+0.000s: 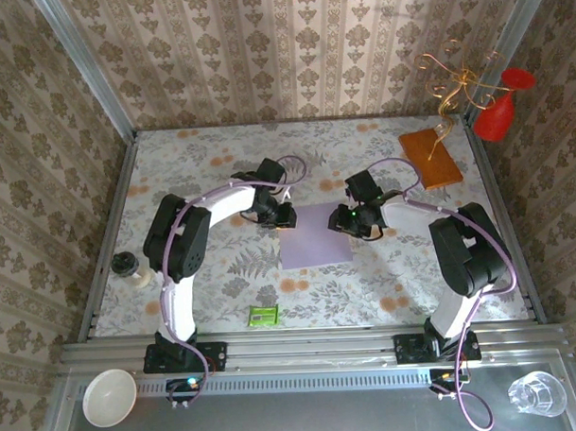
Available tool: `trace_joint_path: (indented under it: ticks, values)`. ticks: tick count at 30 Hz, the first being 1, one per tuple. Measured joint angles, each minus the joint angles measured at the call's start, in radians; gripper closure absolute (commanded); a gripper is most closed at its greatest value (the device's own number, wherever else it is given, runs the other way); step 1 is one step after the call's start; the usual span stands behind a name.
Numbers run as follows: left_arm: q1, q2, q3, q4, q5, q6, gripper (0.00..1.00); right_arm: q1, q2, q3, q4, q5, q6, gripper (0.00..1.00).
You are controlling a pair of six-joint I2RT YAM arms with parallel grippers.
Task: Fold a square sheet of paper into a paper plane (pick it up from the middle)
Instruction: Move the square sheet of paper to the center of the table, then first fold in half a square sheet of paper at the center of the table.
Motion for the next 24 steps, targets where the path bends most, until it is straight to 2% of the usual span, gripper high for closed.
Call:
trace_joint_path:
  ticks: [6, 10, 24]
  values:
    - [-0.006, -0.157, -0.145, 0.119, 0.000, -0.215, 0.73, 0.000, 0.013, 0.043, -0.011, 0.015, -0.014, 0.68]
    - [-0.034, -0.154, -0.185, 0.161, -0.003, -0.320, 0.78, 0.000, 0.060, 0.076, -0.026, 0.018, -0.032, 0.70]
    - [-0.043, -0.074, -0.196, 0.175, -0.043, -0.389, 0.84, -0.012, 0.113, 0.080, -0.055, 0.014, -0.053, 0.74]
